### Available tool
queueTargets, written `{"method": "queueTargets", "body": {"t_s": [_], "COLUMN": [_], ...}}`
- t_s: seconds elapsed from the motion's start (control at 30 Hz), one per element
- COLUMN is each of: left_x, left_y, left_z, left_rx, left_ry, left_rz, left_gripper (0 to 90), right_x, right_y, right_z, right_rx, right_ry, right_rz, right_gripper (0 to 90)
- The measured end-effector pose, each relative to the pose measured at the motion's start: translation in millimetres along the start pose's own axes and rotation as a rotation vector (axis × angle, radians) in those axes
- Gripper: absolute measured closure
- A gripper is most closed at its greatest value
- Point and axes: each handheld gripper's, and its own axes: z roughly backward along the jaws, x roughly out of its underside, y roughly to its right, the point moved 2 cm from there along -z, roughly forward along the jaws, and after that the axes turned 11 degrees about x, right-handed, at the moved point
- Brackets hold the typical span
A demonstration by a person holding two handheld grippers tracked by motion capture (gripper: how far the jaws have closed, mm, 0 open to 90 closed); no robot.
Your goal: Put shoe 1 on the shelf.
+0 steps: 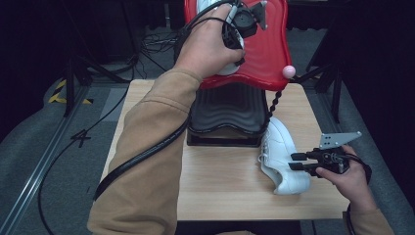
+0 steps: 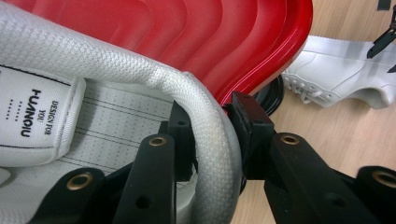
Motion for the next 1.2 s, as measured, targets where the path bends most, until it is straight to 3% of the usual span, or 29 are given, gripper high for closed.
{"method": "queueTargets", "body": {"t_s": [0.3, 0.5, 0.53, 0.67, 0.8, 0.9, 0.93, 0.97, 1.0, 1.2], "left_x": [2.5, 4.6, 5.5, 7.4, 14.3, 22.1, 22.1, 28.5, 32.0, 50.6], "left_y": [3.6, 11.1, 14.7, 20.6, 31.0, 41.3, 41.3, 47.7, 50.7, 63.7], "left_z": [5.9, 18.8, 24.3, 31.6, 44.6, 48.1, 48.1, 46.8, 44.7, 27.6], "left_rx": [0.001, -0.020, -0.015, -0.016, -0.013, 0.013, 0.013, 0.040, 0.060, 0.121], "left_ry": [0.047, 0.108, 0.143, 0.168, 0.264, 0.342, 0.342, 0.404, 0.426, 0.503], "left_rz": [0.029, 0.017, 0.012, -0.004, -0.028, -0.042, -0.042, -0.043, -0.045, -0.052], "left_gripper": [47.0, 40.2, 39.8, 36.7, 35.0, 34.1, 34.1, 34.1, 34.1, 34.2], "right_x": [-0.2, -0.8, -0.9, -1.5, -2.1, -2.2, -2.6, -3.2, -3.4, -1.1], "right_y": [0.2, -0.8, -0.8, -0.9, -0.4, 0.5, 0.7, 0.7, 0.9, 0.5], "right_z": [-0.3, -0.1, 0.1, 0.7, 3.3, 4.4, 4.5, 4.4, 4.3, 2.9], "right_rx": [0.000, 0.000, 0.001, 0.005, 0.011, 0.016, 0.016, 0.015, 0.017, 0.020], "right_ry": [-0.002, -0.001, 0.000, 0.006, 0.017, 0.022, 0.024, 0.026, 0.028, 0.020], "right_rz": [0.002, 0.005, 0.005, 0.009, 0.010, 0.008, 0.008, 0.006, 0.007, 0.004], "right_gripper": [60.6, 60.5, 60.5, 60.5, 60.3, 60.3, 60.3, 60.2, 60.3, 60.3]}}
